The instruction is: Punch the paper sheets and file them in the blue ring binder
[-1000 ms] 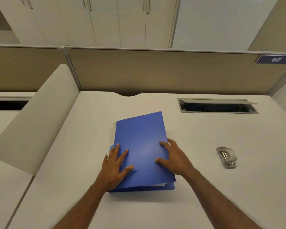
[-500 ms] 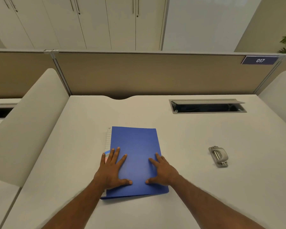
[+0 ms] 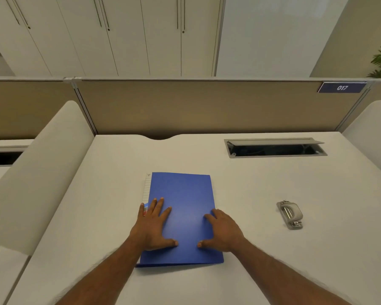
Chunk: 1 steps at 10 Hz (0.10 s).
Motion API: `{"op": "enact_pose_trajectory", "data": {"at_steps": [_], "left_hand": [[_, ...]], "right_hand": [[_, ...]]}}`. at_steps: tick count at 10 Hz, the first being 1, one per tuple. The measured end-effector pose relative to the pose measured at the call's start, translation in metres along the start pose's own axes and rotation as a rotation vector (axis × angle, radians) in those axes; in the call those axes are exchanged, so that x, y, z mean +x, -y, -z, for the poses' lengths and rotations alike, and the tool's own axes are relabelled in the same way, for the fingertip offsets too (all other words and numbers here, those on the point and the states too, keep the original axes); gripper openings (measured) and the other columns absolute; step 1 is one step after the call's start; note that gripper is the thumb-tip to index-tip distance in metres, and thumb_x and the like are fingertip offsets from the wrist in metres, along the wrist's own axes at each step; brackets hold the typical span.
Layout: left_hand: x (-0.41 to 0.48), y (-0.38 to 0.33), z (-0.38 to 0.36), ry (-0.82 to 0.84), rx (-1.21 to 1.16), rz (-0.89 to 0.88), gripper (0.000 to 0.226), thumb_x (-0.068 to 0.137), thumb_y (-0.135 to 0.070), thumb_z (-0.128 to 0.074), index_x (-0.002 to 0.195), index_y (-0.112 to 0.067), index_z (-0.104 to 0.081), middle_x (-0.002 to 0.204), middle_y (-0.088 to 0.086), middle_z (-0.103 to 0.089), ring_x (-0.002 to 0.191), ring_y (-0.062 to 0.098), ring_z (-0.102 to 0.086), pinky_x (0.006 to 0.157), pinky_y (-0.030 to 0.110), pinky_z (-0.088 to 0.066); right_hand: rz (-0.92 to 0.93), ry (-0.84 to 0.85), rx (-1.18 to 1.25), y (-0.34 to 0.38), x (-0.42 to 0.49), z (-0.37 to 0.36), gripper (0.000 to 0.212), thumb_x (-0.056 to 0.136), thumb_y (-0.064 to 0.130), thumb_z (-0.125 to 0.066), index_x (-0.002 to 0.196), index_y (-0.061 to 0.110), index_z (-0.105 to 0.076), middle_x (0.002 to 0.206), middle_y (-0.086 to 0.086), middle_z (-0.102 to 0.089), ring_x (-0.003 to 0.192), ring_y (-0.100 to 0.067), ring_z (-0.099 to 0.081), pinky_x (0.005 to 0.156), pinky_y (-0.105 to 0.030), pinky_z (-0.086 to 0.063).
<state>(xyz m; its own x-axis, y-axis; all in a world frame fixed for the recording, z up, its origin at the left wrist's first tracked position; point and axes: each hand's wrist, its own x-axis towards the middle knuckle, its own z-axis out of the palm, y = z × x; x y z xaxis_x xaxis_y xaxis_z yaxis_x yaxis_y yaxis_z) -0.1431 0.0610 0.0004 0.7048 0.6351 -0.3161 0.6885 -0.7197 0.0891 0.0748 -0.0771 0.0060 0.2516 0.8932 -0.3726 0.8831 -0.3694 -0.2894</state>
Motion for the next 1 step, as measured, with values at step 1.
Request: {"op": "enact_pose_trajectory", "data": {"at_steps": [1], "left_hand": [[0.002, -0.0085, 0.0134, 0.014, -0.046, -0.005, 0.131, 0.04, -0.098, -0.013, 0.152, -0.031, -0.003, 0.16, 0.001, 0.018, 0.147, 0.023, 0.018, 0.117, 0.052, 0.009]], "right_hand": [[0.0, -0.076, 0.005, -0.0107, -0.0074, 0.0195, 0.095, 0.069, 0.075, -0.06, 0.143, 0.023, -0.034, 0.152, -0.003, -0.031, 0.139, -0.022, -0.032, 0.112, -0.035, -0.032]]}}
